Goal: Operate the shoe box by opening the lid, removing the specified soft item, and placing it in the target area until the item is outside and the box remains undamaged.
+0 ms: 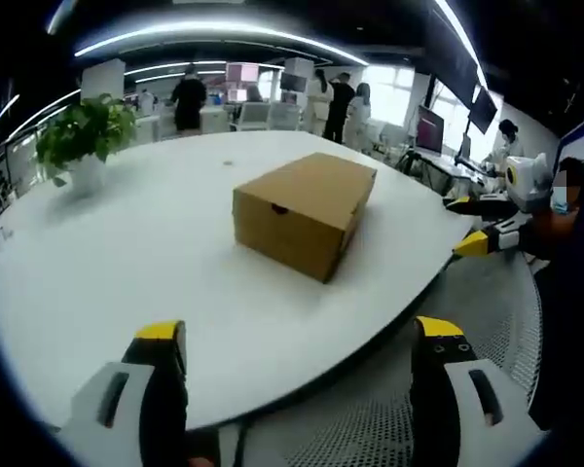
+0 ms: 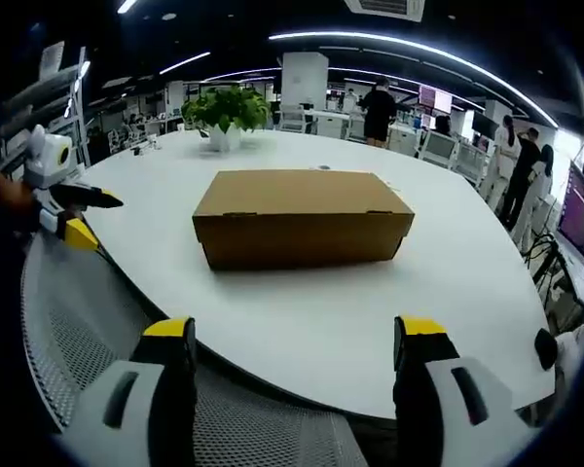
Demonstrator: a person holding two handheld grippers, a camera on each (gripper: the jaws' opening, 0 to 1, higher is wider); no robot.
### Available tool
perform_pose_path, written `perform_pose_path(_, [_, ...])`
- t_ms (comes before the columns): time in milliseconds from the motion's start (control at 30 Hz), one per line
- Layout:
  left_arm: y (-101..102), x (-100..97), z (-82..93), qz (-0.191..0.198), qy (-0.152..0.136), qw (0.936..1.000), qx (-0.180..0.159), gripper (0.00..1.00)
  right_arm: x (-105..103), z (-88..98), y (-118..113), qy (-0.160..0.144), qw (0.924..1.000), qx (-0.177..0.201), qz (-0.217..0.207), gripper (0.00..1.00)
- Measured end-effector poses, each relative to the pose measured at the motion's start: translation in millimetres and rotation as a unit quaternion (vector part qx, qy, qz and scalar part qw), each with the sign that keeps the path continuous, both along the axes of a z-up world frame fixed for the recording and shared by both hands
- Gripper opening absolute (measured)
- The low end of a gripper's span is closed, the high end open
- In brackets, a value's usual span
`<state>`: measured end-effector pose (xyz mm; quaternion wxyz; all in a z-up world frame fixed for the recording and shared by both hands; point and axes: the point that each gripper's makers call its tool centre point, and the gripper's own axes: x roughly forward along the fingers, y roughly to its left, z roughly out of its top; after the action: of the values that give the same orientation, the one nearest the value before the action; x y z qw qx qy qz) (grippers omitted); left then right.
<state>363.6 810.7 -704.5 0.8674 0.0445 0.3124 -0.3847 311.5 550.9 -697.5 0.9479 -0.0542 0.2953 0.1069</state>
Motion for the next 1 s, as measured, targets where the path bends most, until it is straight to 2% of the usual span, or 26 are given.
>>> perform_pose_path(333, [-0.9, -1.6, -3.2, -0.005, 0.007, 0.9999, 0.005, 0.99, -0.5, -1.2, 0.0, 0.004, 1.0, -0.004, 0.002, 0.78])
perform_pose_path(1000, [-0.2, 0.7, 0.2, 0.001, -0.002, 1.0, 0.003, 0.98, -1.1, -3.4, 1.2, 0.01, 0.9999, -0.012, 0.008, 0.78])
